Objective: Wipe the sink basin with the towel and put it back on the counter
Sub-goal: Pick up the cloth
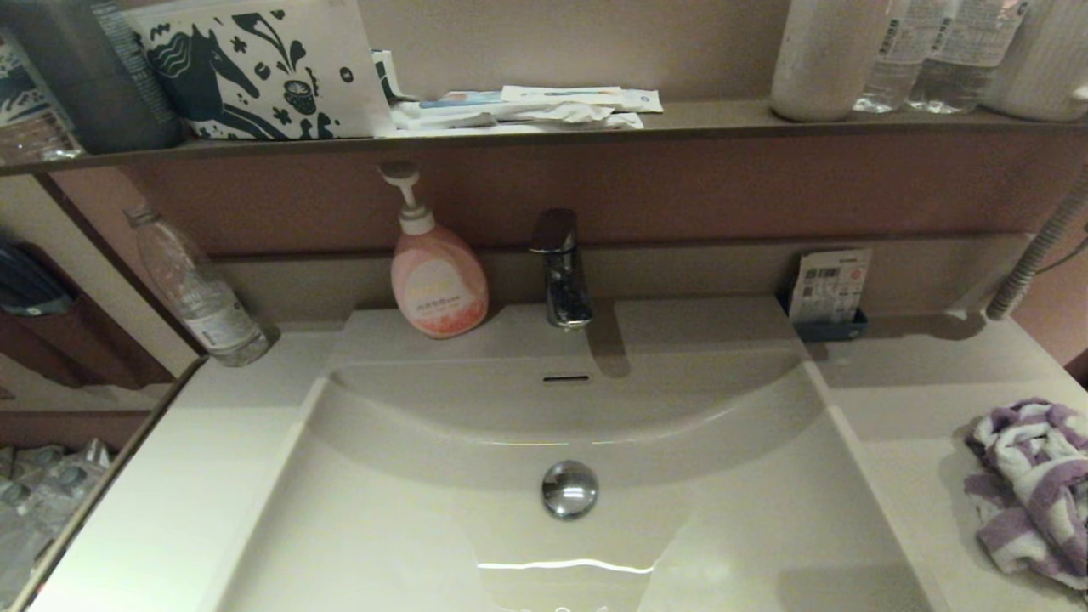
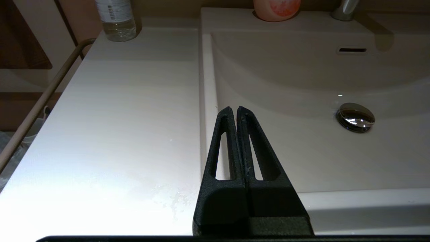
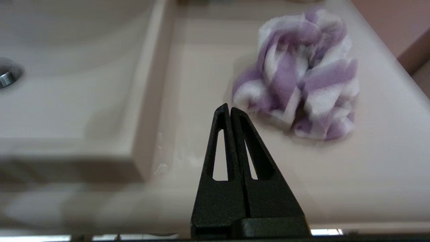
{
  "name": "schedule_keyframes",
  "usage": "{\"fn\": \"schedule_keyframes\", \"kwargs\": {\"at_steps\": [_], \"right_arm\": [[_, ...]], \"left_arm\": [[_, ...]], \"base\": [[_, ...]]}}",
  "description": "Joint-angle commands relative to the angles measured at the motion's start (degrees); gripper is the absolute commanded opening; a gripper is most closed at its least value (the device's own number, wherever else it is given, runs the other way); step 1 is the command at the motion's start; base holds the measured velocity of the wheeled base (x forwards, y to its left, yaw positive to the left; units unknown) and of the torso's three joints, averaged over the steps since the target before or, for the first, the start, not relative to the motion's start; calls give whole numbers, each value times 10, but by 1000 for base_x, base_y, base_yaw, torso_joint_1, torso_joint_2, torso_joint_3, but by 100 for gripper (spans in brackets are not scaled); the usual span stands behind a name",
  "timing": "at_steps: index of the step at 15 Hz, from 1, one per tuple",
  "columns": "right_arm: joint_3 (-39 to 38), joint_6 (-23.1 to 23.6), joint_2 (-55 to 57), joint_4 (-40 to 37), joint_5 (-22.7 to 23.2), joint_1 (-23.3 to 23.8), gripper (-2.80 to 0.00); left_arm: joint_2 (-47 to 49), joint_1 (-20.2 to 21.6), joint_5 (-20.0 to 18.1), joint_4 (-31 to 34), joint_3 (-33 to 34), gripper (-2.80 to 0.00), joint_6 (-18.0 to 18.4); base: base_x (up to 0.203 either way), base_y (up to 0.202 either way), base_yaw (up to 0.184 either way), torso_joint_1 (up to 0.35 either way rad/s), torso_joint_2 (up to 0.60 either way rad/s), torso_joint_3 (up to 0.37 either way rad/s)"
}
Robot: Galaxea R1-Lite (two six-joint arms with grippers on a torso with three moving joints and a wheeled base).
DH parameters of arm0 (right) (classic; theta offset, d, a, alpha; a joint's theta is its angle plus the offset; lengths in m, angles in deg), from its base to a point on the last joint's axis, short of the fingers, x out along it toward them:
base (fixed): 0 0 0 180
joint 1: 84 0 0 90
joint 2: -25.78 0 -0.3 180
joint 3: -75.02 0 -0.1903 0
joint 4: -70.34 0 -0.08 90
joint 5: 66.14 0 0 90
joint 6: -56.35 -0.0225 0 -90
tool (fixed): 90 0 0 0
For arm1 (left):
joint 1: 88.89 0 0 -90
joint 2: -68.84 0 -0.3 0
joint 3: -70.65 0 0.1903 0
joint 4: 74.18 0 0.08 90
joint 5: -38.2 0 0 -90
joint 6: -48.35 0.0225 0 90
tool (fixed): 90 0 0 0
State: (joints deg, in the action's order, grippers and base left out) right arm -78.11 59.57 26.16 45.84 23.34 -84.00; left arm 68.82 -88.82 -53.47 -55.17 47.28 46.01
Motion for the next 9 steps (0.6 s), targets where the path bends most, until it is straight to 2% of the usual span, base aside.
{"fn": "schedule_keyframes", "kwargs": {"at_steps": [1,5,9], "right_arm": [[45,0,21,-14,-1,1,-280],[137,-1,127,-35,-27,0,-280],[217,7,280,-39,-90,0,-280]], "left_arm": [[1,0,0,0,0,-280,0],[1,0,0,0,0,-280,0],[1,0,0,0,0,-280,0]], "base": [[0,0,0,0,0,0],[0,0,0,0,0,0],[0,0,0,0,0,0]]}}
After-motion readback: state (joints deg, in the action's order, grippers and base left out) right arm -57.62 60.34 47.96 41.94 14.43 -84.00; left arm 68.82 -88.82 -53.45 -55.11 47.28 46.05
